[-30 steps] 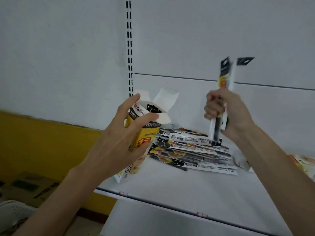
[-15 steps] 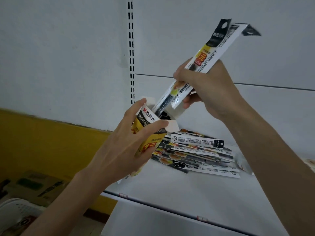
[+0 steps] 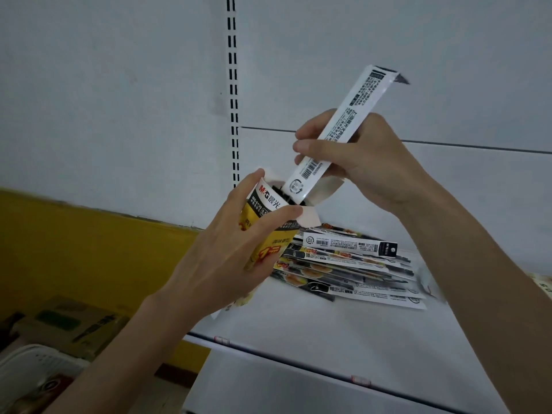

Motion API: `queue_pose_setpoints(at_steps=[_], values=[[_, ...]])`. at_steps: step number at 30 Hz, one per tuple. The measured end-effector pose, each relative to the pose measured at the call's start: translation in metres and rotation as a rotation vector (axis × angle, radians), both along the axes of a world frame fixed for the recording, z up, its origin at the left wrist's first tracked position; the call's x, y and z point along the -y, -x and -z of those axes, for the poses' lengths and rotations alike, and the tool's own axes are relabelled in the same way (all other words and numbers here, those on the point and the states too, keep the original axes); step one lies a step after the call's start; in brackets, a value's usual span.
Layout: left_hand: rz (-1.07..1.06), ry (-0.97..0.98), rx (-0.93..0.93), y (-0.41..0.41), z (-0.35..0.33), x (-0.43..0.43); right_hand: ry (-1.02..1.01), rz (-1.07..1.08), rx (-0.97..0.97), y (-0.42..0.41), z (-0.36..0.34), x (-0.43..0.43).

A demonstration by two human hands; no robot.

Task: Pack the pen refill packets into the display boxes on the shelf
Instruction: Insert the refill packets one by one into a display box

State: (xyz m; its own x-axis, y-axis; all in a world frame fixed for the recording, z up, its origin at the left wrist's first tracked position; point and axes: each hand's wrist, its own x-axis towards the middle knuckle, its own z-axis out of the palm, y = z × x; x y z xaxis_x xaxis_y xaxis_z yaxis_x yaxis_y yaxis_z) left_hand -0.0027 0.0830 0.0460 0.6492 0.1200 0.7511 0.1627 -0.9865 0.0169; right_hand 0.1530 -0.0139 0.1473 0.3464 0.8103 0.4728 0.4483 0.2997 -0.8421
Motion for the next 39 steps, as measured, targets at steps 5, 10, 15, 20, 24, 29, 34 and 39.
queue_pose_setpoints(at_steps=[5, 10, 15, 20, 24, 29, 34, 39], values=[[0.016, -0.015, -0.007, -0.001, -0.001, -0.001, 0.224, -0.076, 0.180, 0.004, 0.009, -0.005], [0.023, 0.025, 0.013, 0.001, 0.000, -0.006, 0.054, 0.003, 0.015, -0.006, 0.002, -0.004], [0.032, 0.048, 0.020, 0.004, 0.003, -0.012, 0.217, -0.096, 0.317, -0.004, 0.020, -0.005], [0.015, 0.063, 0.024, 0.003, 0.004, -0.012, -0.077, 0.004, 0.157, -0.005, 0.022, -0.004], [0.020, 0.144, 0.056, 0.001, 0.008, -0.018, -0.277, 0.299, 0.178, -0.031, 0.052, -0.007], [0.020, 0.180, 0.064, 0.003, 0.011, -0.022, 0.818, 0.182, 0.737, -0.075, 0.120, -0.003], [0.024, 0.209, 0.072, 0.003, 0.010, -0.020, 0.701, 0.236, 0.707, -0.072, 0.125, 0.004], [0.028, 0.214, 0.065, 0.002, 0.011, -0.020, 0.688, 0.252, 0.588, -0.075, 0.124, 0.006]])
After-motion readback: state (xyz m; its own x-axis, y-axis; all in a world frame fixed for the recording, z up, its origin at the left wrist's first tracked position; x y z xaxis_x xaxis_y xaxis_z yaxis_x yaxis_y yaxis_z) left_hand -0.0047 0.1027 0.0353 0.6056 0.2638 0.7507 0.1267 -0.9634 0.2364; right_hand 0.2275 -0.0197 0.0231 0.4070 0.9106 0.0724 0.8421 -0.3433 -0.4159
